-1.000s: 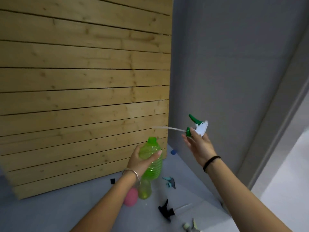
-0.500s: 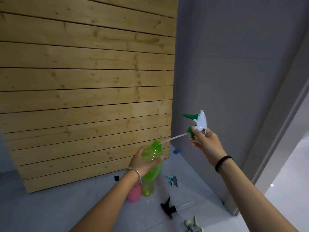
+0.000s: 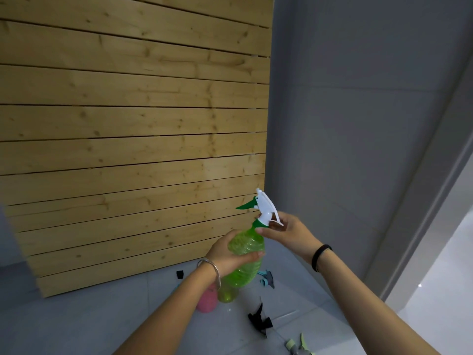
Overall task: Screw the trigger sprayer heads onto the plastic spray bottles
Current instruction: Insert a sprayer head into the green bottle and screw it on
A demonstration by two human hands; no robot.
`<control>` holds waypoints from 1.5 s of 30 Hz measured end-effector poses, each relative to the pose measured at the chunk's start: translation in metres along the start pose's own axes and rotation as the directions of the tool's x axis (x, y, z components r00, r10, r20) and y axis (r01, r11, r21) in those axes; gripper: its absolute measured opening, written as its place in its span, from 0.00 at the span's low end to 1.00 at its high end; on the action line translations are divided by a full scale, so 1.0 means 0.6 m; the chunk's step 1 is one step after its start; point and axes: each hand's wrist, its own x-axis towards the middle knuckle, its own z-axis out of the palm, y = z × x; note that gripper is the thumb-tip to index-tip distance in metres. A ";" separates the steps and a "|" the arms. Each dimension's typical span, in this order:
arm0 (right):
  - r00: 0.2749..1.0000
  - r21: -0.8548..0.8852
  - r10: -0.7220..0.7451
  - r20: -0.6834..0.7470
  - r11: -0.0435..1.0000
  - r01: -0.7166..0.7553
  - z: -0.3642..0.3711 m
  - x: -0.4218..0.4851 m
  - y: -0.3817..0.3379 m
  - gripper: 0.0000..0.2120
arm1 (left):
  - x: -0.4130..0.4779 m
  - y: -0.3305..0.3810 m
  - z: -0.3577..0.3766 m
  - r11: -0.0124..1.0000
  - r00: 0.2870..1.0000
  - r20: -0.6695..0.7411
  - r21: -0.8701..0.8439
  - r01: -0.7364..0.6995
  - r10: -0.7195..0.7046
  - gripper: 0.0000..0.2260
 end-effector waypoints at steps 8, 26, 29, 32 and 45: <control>0.986 0.018 -0.020 0.167 1.000 0.017 -0.007 0.006 0.000 0.09 | -0.005 0.001 -0.018 0.995 0.984 0.160 -0.051 0.086 -0.076 0.28; 0.998 0.220 -0.046 -0.037 0.974 0.053 -0.038 0.011 0.019 0.02 | -0.002 0.029 -0.033 0.968 0.977 0.202 -0.220 0.121 -0.076 0.37; 0.995 0.202 -0.039 -0.094 0.978 0.057 -0.032 0.014 0.027 0.04 | -0.002 0.028 -0.027 0.968 0.984 0.147 -0.214 0.134 -0.104 0.34; 0.992 0.211 -0.020 -0.124 0.976 0.046 -0.032 0.016 0.026 0.07 | 0.009 0.024 -0.029 0.933 0.989 0.005 -0.332 0.143 -0.149 0.37; 0.990 0.191 -0.050 -0.134 0.979 0.075 -0.005 0.026 0.013 0.05 | 0.025 0.027 -0.050 0.784 0.933 0.026 -0.533 0.317 -0.359 0.35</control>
